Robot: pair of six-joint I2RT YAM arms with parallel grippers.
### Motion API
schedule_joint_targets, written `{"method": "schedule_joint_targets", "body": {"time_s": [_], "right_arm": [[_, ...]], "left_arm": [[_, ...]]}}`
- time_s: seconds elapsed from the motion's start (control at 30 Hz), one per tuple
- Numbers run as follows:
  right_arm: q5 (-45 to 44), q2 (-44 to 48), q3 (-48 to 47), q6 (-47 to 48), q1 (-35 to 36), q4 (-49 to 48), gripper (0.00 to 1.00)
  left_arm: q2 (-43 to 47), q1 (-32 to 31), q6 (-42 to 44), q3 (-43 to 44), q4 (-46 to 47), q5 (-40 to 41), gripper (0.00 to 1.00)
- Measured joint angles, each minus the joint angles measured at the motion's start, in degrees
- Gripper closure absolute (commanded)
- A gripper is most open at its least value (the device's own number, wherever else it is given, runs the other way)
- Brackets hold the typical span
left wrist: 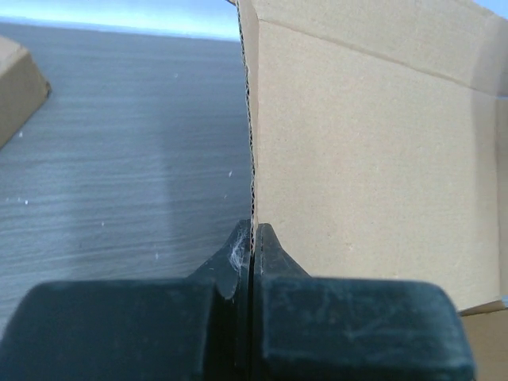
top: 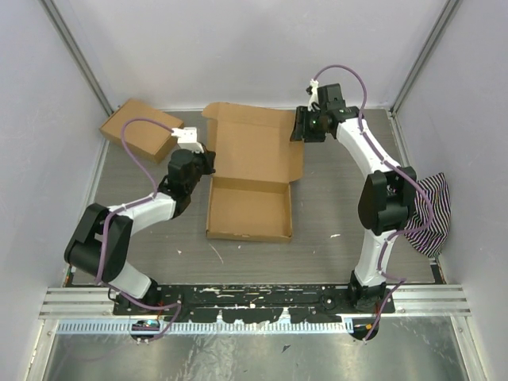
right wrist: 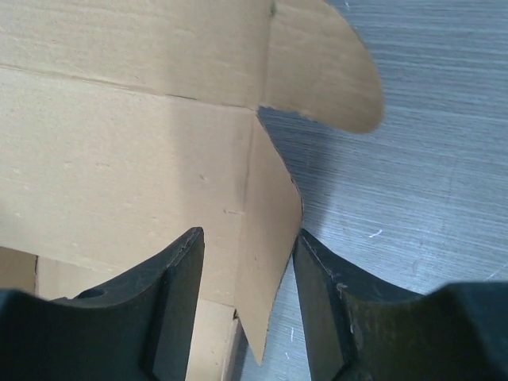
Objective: Fold the paper box
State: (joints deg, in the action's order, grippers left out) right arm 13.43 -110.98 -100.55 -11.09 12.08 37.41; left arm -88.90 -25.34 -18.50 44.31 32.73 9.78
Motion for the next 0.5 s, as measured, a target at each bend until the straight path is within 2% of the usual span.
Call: {"method": "schedule_joint_targets", "body": {"time_s": [0.13, 0.33, 0.5], "right_arm": [[1.84, -0.02, -1.49, 0.79, -0.20, 0.74, 0.49], [2.36, -0.02, -3.93, 1.97, -0.33, 2.34, 0.72], [1.97, -0.24, -4.31, 2.16, -0.33, 3.58, 0.85]], "left_arm": [[0.98, -0.24, 1.05, -3.21, 8.37, -1.46, 1.00], [1.62, -0.66, 2.91, -6.58, 16.15, -2.71, 1.00], [1.73, -1.16, 4.02, -7.69, 19.89, -3.63, 1.00]]}}
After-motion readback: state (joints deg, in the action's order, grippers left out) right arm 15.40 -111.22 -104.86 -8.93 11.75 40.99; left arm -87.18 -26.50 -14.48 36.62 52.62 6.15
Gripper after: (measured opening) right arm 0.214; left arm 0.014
